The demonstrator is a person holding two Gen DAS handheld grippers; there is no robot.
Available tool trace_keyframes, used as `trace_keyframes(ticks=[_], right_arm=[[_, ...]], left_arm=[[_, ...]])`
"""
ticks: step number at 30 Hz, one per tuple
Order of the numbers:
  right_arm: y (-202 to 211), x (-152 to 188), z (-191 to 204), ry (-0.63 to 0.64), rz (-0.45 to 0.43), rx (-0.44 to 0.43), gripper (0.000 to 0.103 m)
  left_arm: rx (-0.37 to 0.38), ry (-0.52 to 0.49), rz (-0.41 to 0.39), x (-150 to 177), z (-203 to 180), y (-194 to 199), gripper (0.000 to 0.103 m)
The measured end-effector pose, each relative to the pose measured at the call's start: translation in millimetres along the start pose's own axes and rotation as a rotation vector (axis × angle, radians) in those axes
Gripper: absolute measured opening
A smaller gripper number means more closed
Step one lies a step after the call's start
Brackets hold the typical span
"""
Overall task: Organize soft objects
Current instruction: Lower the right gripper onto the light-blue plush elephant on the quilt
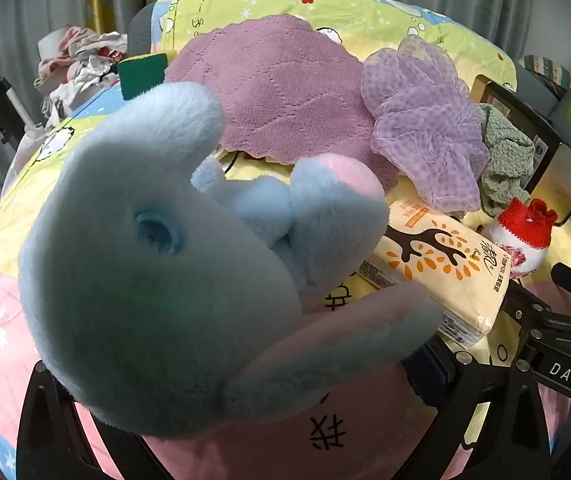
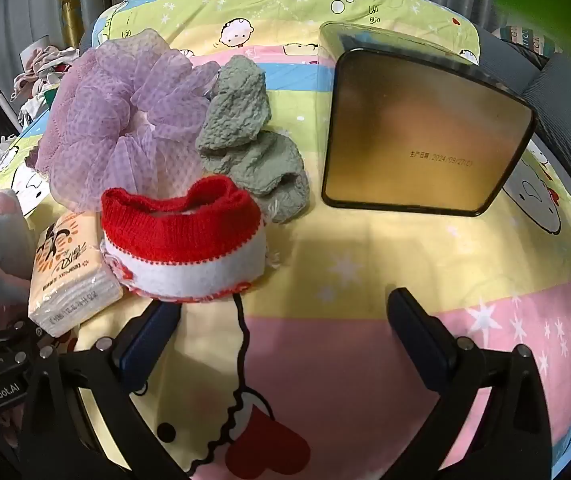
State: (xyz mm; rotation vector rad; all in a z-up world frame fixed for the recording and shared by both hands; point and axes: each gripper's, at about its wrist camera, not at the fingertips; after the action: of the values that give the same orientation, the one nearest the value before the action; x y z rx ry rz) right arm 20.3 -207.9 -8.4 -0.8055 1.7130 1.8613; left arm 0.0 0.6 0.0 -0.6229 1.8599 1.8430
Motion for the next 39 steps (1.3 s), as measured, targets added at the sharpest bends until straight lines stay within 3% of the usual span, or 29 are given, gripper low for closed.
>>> trace_keyframes(ticks=[12,15,21,29,32,36,39], right_arm=[[0.8,0.7,-0.3,0.0,-0.001,0.0,0.102],[1.1,0.7,-0.2,0.001,-0.002,0.0,0.102],[1.4,0.8,-0.2,0.001,-0.001,0.001,0.102],[0.2,-4.5,1.1,-0.004,0.03,0.001,0.102],[14.6,-5.5,-0.8,-0.041,0.051,-0.007,0.102],[52.5,-8.8,-2.7,-0.092,-0.007,-0.024,0.102],[89.3,-15.8,-5.3,-0.176,-0.058,-0.119,0.101]], left_arm=[[-0.029,0.022,0.036,0.6,-4.0,4.2,0.103],[0.003,0.025,0.075,-2.3,-1.0,7.1,0.103],[0.157,0.126,0.079,-0.5,13.9,32.0,0.103],[0.149,0.078,0.018,-3.6,14.0,80.2,0.103],[0.153,0.053,-0.014,-4.5,18.1,98.1,0.103],[0.131,0.035,-0.056,-5.5,27.3,114.6,0.103],[0.127,0.038,-0.064,-5.4,35.8,120.5,0.103]])
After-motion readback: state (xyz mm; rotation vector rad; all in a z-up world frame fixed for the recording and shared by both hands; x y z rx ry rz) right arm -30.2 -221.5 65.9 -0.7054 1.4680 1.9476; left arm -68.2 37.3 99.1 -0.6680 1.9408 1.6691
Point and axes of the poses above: each gripper's, at about its wrist camera, not at the fingertips, and y roughly against the way its jaws point, z to its left, x to its underside, and after that the axes turned 4 degrees about -y, right-handed
